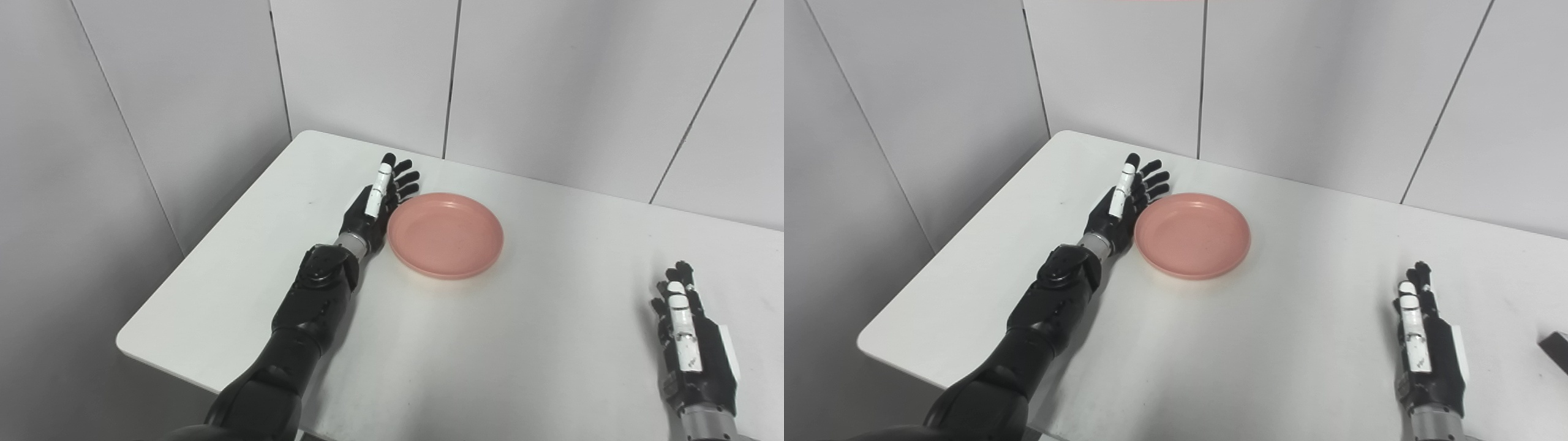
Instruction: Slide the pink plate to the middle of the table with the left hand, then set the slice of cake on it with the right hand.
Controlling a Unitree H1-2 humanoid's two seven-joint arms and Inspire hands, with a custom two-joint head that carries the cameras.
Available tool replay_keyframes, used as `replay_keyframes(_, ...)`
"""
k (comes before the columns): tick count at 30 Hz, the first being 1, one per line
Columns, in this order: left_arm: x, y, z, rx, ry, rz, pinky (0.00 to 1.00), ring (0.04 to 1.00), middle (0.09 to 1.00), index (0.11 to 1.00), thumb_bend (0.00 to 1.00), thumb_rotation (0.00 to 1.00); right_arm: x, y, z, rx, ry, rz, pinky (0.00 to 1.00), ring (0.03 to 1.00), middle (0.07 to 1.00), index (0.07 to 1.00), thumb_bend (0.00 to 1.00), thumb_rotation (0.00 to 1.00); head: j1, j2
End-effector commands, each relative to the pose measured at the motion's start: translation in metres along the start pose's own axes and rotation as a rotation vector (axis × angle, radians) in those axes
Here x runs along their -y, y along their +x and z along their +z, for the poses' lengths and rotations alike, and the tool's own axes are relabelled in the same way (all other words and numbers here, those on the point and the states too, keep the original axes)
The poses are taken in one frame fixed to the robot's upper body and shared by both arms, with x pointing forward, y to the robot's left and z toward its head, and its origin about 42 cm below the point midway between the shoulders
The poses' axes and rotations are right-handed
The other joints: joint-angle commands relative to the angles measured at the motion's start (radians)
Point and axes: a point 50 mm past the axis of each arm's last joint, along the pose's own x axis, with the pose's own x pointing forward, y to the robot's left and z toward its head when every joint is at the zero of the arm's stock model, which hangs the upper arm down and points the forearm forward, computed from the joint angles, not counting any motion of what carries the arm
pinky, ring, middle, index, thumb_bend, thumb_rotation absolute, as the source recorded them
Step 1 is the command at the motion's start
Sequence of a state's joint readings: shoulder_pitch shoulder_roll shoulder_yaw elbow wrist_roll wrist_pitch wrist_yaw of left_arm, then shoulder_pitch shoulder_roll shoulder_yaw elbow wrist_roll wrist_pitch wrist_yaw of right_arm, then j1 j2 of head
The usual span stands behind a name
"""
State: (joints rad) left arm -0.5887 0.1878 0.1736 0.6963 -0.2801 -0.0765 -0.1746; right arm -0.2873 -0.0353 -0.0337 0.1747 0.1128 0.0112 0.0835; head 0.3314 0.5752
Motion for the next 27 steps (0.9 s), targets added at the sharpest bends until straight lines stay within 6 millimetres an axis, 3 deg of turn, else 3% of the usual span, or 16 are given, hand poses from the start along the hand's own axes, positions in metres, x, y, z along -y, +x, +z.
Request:
replay_keyframes(1,0.012,0.010,0.026,0.087,0.029,-0.044,0.90,0.918,0.906,0.902,0.79,1.00,-0.006,0.009,0.016,0.055,0.012,0.010,1.00,1.000,1.000,1.000,0.51,0.82,-0.010,0.004)
replay_keyframes(11,0.043,0.001,0.019,0.092,0.000,-0.079,0.89,0.912,0.901,0.895,0.77,0.94,-0.015,0.010,0.018,0.060,-0.015,0.015,1.00,1.000,1.000,1.000,0.46,0.88,-0.094,0.019)
replay_keyframes(18,0.057,-0.011,0.020,0.032,-0.005,-0.162,0.98,0.978,0.954,0.961,0.79,1.00,-0.025,0.010,0.017,0.052,-0.009,0.003,1.00,0.997,0.995,1.000,0.48,0.87,-0.200,0.035)
replay_keyframes(27,0.074,-0.027,0.012,-0.024,-0.038,-0.193,1.00,0.983,0.965,0.960,0.76,1.00,-0.038,0.015,0.013,0.038,0.005,0.004,1.00,1.000,0.994,1.000,0.55,0.83,-0.303,0.051)
